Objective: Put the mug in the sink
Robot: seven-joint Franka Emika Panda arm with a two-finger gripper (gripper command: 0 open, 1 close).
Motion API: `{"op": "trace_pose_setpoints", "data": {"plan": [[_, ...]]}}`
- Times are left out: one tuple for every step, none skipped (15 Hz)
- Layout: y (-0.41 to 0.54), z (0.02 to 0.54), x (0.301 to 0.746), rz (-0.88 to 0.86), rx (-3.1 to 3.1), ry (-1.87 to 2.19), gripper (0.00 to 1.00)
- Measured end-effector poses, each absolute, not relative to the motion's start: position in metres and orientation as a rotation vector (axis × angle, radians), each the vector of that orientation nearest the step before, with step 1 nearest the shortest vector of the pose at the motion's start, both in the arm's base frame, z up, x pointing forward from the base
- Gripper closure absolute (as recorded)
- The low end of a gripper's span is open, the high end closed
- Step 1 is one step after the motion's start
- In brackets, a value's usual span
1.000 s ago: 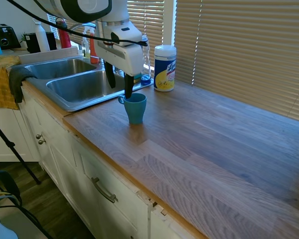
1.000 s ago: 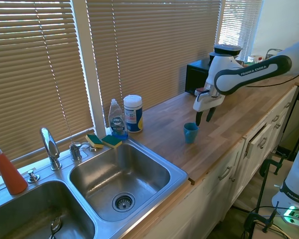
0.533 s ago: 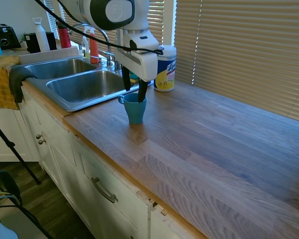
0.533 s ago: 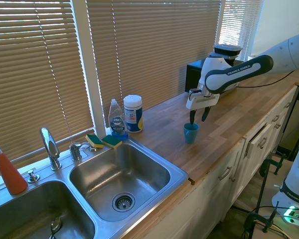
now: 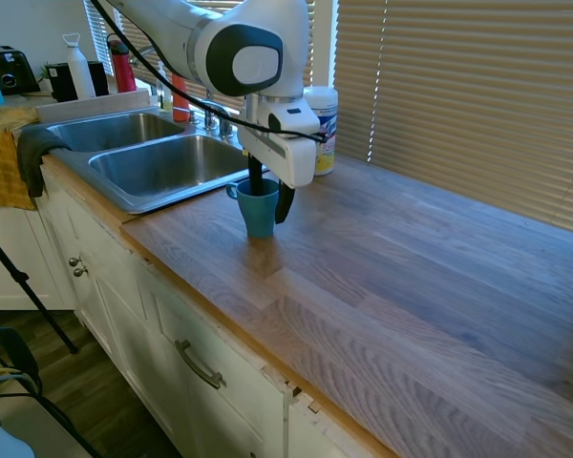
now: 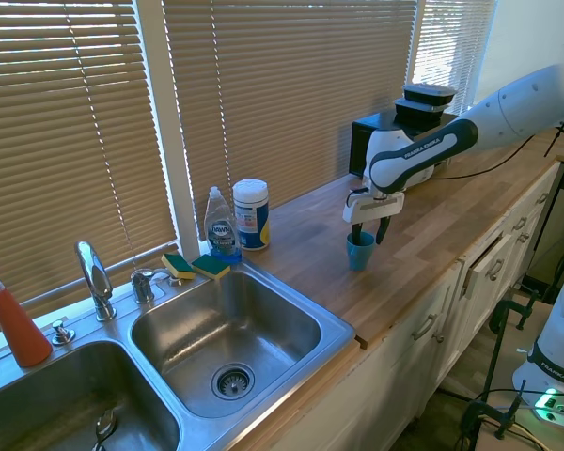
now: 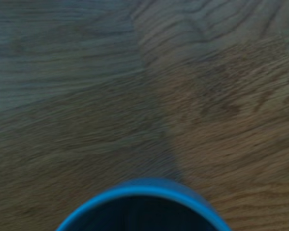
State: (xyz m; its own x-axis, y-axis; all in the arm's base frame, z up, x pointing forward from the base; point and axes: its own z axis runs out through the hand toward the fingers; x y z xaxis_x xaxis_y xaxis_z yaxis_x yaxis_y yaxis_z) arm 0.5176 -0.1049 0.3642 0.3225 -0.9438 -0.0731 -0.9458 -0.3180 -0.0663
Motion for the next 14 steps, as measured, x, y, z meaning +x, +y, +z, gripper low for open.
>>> {"op": "trace_pose_setpoints", "data": {"plan": [[-0.1051, 0.3601, 0.5199, 0.042, -2.473, 1.775, 1.0], [-0.1053, 0.3566, 0.5213, 0.051, -2.472, 1.775, 1.0], [-0.1058, 0.3549, 0.5228, 0.055, -2.471, 1.775, 1.0], [-0.1061, 0.3537, 0.524, 0.057, -2.471, 1.775, 1.0], [-0.1061, 0.3532, 0.5247, 0.058, -2.471, 1.775, 1.0], [-0.1061, 0.3529, 0.525, 0.059, -2.47, 1.775, 1.0], [-0.1063, 0.3526, 0.5249, 0.06, -2.47, 1.775, 1.0], [-0.1067, 0.3525, 0.5249, 0.06, -2.47, 1.774, 1.0], [-0.1072, 0.3526, 0.5249, 0.059, -2.471, 1.772, 1.0], [-0.1074, 0.3526, 0.5249, 0.059, -2.471, 1.771, 1.0], [-0.1073, 0.3527, 0.525, 0.057, -2.472, 1.769, 1.0], [-0.1072, 0.3528, 0.5251, 0.056, -2.476, 1.763, 1.0], [-0.1071, 0.3528, 0.5252, 0.055, -2.479, 1.758, 1.0], [-0.1071, 0.3529, 0.5253, 0.053, -2.481, 1.753, 1.0]]}}
